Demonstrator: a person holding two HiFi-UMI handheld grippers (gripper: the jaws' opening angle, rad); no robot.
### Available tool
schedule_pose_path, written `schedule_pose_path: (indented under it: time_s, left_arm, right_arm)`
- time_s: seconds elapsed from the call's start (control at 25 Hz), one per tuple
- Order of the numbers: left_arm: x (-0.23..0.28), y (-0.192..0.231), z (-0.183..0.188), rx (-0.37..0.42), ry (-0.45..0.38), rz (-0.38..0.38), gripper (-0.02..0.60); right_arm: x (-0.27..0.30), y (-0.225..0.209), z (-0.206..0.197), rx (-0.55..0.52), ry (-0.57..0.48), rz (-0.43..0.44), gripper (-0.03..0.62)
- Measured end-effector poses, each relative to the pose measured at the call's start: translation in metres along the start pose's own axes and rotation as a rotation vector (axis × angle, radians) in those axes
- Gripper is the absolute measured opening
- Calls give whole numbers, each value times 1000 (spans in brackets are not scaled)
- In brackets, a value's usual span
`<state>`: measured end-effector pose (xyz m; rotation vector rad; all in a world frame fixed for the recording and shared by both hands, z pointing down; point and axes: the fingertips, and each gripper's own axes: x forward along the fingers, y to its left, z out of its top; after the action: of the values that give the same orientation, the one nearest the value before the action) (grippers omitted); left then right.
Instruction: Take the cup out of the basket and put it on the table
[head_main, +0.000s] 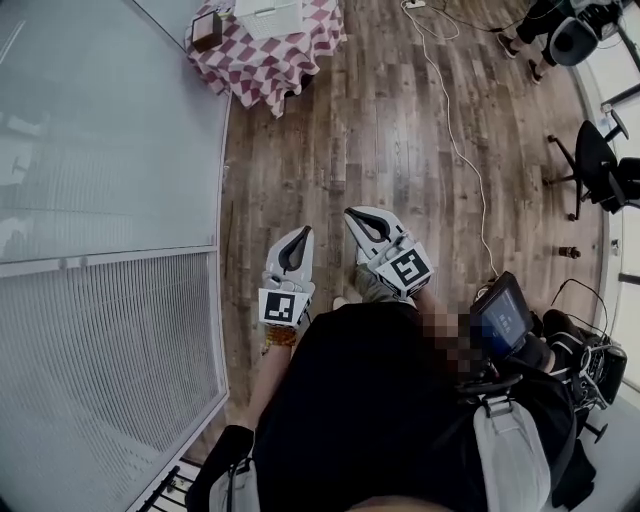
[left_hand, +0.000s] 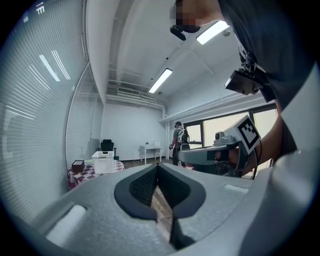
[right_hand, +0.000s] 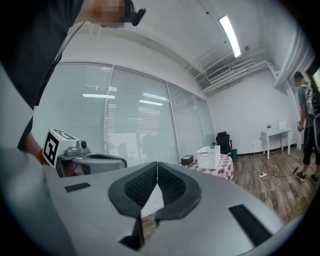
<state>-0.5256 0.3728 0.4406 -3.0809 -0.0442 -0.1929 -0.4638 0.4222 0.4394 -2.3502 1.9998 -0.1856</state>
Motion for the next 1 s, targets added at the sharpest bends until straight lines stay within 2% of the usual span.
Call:
schedule_pose_path:
  time_s: [0.24,0.44,0.72,1.0]
  left_arm:
    - [66,-7,9,2,-17,-10,6]
    - [98,-7,4,-11,9,9,6]
    - [133,16,2,-41,63,34,6]
    - [175,53,-10,-46,49,5,6]
  right_arm:
    - [7,-70,1,24,-1,3,12]
    - [11,-124,-7,53,-1,-30,12]
    - [37,-171,-11,92,5,-49,11]
    - [72,-198,-12,87,18,-61,12]
